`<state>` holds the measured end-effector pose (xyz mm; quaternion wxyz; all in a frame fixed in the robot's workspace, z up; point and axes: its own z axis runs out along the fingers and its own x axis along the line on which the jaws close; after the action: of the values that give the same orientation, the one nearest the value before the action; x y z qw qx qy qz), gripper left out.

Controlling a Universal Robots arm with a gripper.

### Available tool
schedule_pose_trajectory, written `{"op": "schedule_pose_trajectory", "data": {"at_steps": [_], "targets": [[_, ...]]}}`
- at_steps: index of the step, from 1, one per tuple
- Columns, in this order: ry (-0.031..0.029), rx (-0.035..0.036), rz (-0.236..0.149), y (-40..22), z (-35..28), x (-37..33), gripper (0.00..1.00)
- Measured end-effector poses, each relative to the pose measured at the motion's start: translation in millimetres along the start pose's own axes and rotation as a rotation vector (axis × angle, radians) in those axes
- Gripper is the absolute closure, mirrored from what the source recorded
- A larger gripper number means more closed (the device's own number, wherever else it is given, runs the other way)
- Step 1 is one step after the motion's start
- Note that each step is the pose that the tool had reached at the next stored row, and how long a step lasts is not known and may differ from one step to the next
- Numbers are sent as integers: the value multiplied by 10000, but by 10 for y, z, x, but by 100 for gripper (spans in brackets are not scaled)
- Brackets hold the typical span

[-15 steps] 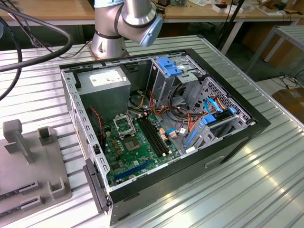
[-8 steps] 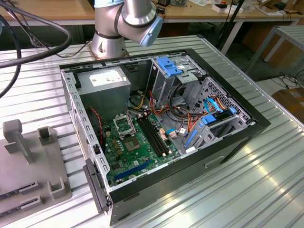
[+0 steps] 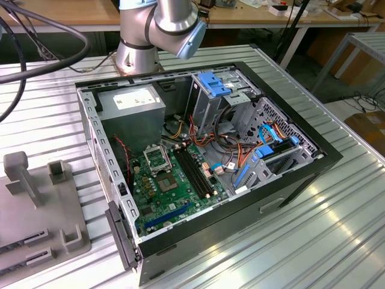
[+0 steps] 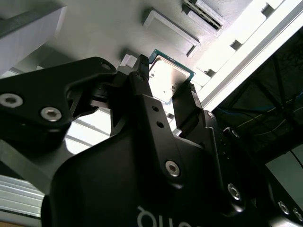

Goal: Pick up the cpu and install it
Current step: 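Pick up the cpu and move it towards the insertion slot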

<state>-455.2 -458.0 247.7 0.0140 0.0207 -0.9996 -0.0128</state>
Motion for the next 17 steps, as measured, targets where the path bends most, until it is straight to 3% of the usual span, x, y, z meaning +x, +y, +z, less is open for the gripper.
{"op": "schedule_pose_trajectory", "data": {"at_steps": [17], "targets": [[2, -18, 0, 2, -63, 2, 55]]}}
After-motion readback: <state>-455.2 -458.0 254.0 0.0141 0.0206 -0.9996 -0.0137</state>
